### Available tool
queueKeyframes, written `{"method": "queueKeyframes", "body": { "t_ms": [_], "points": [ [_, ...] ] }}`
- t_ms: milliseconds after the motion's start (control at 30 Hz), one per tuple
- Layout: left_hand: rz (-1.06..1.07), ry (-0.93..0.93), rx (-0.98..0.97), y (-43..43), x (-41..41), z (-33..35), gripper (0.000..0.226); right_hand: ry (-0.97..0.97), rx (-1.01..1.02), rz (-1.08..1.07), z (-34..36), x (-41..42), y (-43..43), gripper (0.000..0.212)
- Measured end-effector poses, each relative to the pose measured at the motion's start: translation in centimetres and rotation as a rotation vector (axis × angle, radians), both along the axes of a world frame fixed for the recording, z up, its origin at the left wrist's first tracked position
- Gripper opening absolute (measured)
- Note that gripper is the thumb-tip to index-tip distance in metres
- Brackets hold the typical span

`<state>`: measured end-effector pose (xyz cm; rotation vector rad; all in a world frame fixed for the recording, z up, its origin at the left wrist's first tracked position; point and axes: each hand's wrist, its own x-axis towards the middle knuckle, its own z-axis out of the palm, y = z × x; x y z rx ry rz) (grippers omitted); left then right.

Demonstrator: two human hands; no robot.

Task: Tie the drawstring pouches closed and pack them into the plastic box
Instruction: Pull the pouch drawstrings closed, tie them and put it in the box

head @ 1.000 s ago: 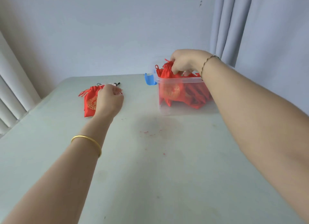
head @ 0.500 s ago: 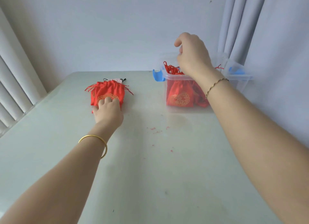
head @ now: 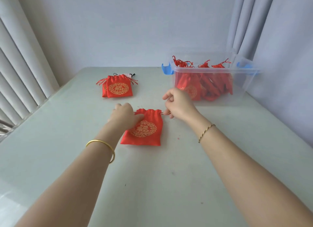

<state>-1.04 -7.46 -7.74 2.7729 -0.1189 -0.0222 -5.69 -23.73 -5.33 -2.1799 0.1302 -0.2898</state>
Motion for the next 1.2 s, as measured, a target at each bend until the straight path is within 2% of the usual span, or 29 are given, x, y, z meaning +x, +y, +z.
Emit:
{"method": "queueKeyframes", "body": {
  "t_ms": [133, 200, 233, 300, 367, 400, 500, 567, 667, 800, 867, 1000, 1100, 1200],
  "points": [
    [-0.085, 0.026, -0.073, -0.8, -1.1, -0.6, 0.044, 0.01, 0.068, -0.027, -1.1, -0.9, -1.2, 0.022],
    [-0.116, 0.006, -0.156, -1.2, -1.4, -0.2, 0.032, 0.005, 0.077, -0.059, -1.3, -1.3, -1.8, 0.024],
    [-0.128, 0.003, -0.253, -1.4, -1.7, 0.0, 0.025, 0.006, 0.079, -0.07, -1.3, -1.5, -2.2, 0.027],
    [-0.17, 0.073, -0.596, -1.8, -2.6, 0.8, 0.012, 0.017, 0.081, -0.073, -0.9, -1.9, -2.8, 0.035],
    [-0.26, 0.201, -0.973, -2.1, -3.5, 1.9, 0.014, 0.04, 0.099, -0.05, 0.0, -2.3, -3.4, 0.042],
    [-0.305, 0.25, -1.103, -2.3, -4.0, 2.4, 0.016, 0.051, 0.117, -0.03, 0.5, -2.6, -3.8, 0.045],
    [-0.371, 0.258, -1.257, -2.9, -4.7, 3.5, 0.014, 0.074, 0.24, 0.014, 2.0, -3.5, -5.3, 0.044],
    [-0.365, 0.206, -1.265, -3.1, -4.6, 3.6, 0.012, 0.086, 0.303, 0.03, 2.7, -4.0, -6.2, 0.042],
    [-0.333, 0.165, -1.213, -2.9, -4.0, 3.2, 0.007, 0.13, 0.28, 0.072, 3.0, -4.4, -7.4, 0.03],
    [-0.321, 0.137, -1.149, -2.5, -3.5, 3.1, 0.019, 0.134, 0.31, 0.156, 3.0, -4.4, -7.7, 0.017],
    [-0.333, 0.124, -1.097, -2.3, -3.4, 3.2, 0.022, 0.109, 0.312, 0.168, 2.8, -4.3, -7.6, 0.018],
    [-0.391, 0.065, -0.913, -1.2, -3.4, 4.0, 0.01, 0.052, 0.338, 0.128, 2.6, -4.2, -7.7, 0.025],
    [-0.381, -0.076, -0.723, 0.0, -3.0, 4.6, 0.023, 0.03, 0.328, 0.075, 2.7, -4.2, -8.0, 0.027],
    [-0.342, -0.172, -0.661, 0.6, -3.0, 5.1, 0.022, 0.019, 0.312, 0.034, 2.8, -4.2, -8.1, 0.027]
  ]
}}
